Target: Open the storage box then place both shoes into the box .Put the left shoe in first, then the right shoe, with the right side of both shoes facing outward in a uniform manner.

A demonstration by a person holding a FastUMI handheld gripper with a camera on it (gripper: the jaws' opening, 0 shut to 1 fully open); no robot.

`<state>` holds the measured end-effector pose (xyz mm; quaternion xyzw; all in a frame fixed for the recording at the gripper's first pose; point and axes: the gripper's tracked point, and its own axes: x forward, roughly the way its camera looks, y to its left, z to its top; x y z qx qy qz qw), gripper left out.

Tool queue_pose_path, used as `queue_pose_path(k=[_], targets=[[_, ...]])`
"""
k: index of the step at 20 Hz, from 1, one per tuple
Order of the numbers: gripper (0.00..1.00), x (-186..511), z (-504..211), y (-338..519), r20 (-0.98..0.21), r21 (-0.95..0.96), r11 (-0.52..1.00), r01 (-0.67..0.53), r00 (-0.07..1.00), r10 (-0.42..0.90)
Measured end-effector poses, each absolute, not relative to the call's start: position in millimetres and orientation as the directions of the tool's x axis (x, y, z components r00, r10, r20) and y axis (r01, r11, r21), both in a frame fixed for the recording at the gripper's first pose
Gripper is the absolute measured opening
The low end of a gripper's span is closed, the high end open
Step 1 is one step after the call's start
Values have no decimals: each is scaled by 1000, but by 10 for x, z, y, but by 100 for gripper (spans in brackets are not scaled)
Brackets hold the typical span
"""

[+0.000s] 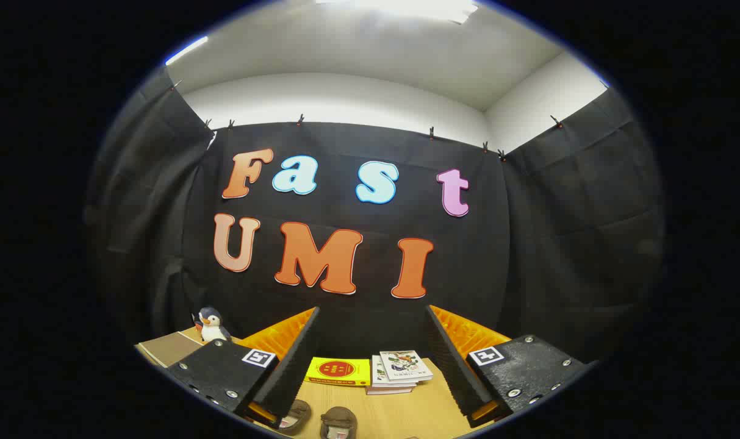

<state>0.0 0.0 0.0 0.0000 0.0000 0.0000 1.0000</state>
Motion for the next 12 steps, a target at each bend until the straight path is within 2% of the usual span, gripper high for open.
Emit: queue_pose_path(k=[8,12], targets=[[99,122,61,136,16,-13,999,-38,999,38],[99,165,-17,29,1,-53,999,-11,1000,11]])
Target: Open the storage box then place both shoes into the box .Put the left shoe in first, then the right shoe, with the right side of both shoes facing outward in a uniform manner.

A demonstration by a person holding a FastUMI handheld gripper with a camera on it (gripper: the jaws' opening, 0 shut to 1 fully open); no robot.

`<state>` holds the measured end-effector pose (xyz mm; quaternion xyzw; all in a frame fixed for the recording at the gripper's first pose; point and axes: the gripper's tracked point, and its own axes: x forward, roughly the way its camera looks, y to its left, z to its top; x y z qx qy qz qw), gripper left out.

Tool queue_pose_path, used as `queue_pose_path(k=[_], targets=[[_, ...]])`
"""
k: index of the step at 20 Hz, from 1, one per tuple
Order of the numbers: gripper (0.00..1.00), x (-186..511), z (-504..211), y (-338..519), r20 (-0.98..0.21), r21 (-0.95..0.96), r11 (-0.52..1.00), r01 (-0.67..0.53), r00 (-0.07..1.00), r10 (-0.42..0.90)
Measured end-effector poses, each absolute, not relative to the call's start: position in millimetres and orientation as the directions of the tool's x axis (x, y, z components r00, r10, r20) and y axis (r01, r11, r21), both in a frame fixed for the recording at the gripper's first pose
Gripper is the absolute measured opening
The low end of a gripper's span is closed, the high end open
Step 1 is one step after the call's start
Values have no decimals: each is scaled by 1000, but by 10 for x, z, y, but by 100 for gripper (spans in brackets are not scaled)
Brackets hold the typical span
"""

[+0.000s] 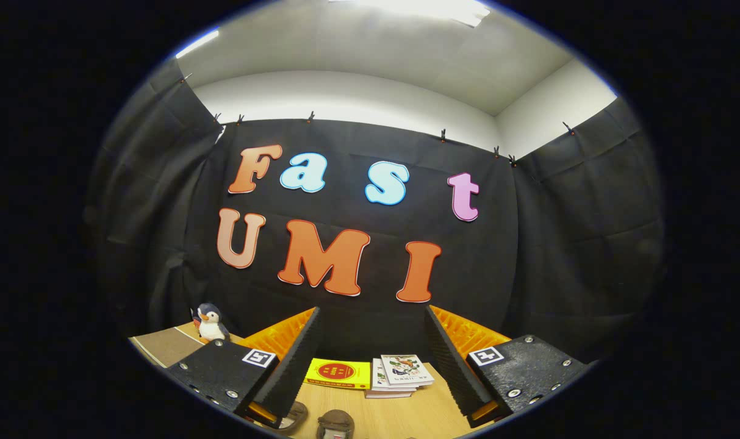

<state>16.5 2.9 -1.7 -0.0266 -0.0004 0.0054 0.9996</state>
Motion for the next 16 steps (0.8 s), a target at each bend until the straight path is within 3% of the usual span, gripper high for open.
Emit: queue_pose_path(k=[6,9,16], targets=[[99,158,-18,19,-2,-31,999,-21,1000,21],[99,155,-69,26,0,-112,994,-12,1000,12],[98,144,-362,834,-58,-106,968,-228,973,223]])
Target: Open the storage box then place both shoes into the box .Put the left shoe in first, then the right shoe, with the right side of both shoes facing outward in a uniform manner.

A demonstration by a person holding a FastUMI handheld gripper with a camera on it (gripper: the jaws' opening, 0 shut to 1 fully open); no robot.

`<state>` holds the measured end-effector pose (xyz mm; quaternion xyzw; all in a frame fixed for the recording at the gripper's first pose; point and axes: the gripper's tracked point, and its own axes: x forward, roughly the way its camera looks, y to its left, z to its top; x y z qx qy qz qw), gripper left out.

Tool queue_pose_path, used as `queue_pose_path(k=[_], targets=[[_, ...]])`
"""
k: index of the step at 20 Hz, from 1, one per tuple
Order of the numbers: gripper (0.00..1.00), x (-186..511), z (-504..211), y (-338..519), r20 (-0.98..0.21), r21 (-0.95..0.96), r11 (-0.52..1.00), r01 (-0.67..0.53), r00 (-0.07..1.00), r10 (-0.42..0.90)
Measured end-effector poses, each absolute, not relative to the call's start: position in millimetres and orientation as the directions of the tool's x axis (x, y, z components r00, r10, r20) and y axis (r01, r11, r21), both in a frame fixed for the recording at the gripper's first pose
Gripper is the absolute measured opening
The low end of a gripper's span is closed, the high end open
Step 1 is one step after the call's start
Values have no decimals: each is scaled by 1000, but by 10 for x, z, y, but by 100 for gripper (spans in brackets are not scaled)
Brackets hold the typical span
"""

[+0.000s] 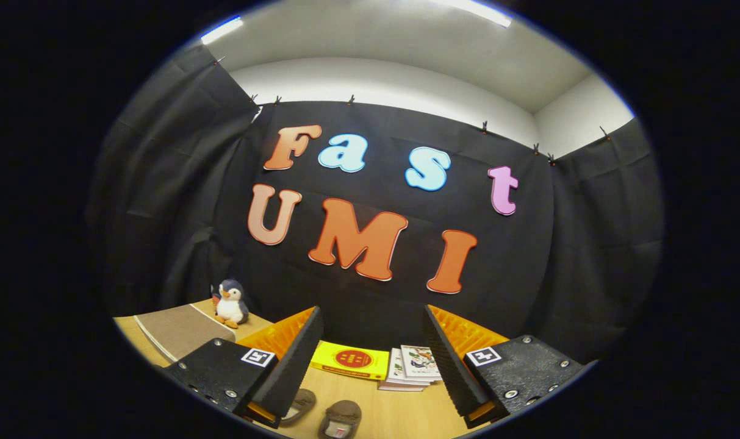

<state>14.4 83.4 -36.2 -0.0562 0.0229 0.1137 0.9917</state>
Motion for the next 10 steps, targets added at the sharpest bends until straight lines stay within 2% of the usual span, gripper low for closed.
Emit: queue_pose_path(k=[6,10], targets=[[98,93,-778,1536,-163,69,920,-387,905,393],[99,6,-1175,2034,-263,244,847,-472,809,526]])
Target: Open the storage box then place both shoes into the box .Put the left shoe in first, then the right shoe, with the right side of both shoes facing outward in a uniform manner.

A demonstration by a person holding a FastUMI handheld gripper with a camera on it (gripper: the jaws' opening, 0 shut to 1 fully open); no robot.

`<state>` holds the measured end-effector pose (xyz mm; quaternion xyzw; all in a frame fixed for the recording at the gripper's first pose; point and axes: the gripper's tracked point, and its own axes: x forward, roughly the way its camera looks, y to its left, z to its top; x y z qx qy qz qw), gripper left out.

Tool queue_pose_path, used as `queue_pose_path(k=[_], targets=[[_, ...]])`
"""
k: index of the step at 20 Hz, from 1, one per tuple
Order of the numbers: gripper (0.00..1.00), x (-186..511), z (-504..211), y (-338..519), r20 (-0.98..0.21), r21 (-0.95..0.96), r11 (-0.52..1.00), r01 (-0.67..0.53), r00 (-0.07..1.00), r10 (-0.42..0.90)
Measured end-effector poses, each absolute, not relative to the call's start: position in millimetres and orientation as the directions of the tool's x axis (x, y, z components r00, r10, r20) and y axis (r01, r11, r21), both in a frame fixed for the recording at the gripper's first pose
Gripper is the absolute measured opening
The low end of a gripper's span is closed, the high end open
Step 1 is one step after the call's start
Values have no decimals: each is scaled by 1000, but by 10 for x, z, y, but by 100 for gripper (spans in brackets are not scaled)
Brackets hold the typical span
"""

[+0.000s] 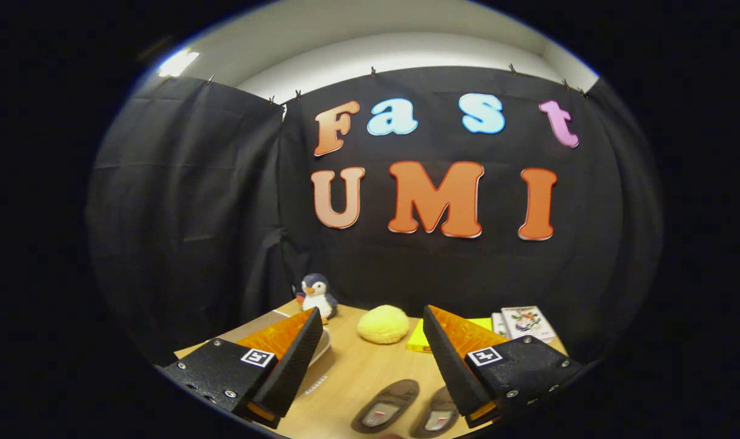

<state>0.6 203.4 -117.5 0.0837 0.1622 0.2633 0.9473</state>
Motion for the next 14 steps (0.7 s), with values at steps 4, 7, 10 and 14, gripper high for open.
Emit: queue_pose_path(k=[4,7,10,14], targets=[[99,-59,-1634,2397,-379,402,786,-470,696,610],[99,-90,-1915,2695,-446,502,735,-456,591,672],[98,-189,-2157,2951,-491,581,687,-437,485,724],[98,-352,-2529,3229,-532,678,627,-384,333,779]])
